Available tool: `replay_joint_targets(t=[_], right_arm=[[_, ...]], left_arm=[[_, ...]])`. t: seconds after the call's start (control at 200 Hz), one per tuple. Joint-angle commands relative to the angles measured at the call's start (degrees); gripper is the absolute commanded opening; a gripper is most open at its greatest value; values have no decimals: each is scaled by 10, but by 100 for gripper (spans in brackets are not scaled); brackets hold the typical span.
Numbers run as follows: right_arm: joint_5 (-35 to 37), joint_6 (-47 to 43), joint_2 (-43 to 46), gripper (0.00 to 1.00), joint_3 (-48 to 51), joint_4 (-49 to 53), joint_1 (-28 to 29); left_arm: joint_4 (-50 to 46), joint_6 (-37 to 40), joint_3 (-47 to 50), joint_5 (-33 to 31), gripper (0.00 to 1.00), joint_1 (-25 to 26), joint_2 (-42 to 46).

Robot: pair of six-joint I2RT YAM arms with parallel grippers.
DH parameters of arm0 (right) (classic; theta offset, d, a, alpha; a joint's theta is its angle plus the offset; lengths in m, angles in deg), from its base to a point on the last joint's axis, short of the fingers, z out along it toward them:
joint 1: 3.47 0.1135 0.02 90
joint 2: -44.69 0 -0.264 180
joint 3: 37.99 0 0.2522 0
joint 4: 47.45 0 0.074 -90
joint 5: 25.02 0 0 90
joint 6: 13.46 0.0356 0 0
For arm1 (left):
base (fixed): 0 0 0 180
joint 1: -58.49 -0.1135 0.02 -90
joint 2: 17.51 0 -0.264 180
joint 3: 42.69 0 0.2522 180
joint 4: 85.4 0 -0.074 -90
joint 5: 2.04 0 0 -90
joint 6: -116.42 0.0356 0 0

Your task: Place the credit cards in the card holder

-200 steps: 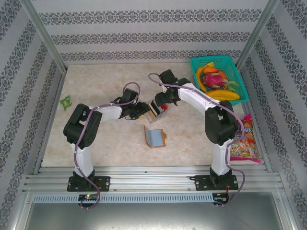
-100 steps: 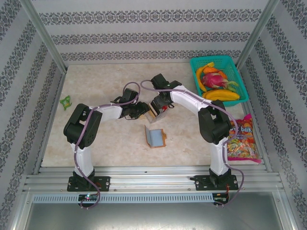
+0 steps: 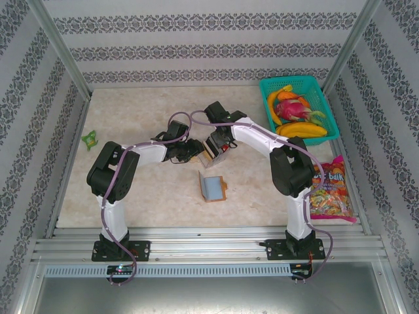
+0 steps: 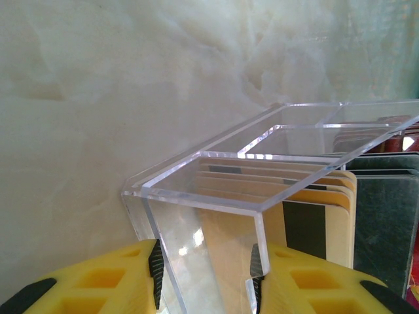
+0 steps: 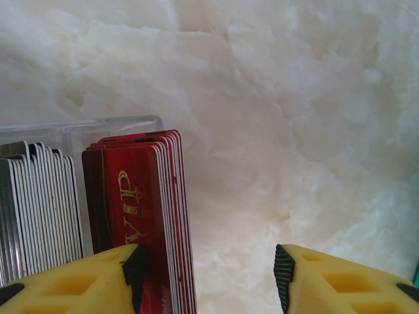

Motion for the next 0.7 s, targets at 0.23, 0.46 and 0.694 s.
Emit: replay_joint_targets(t=[0.23,0.46,0.694], right_arm=[[30,9,16,54,-12,19,-4],[32,9,22,54,-18,22,-3],[30,8,20,49,-19,23,0]], left_arm=[[-27,12,4,3,41,5,-17],[-26,12,2,2,41,5,-18],[-27,12,2,2,41,6,-17]])
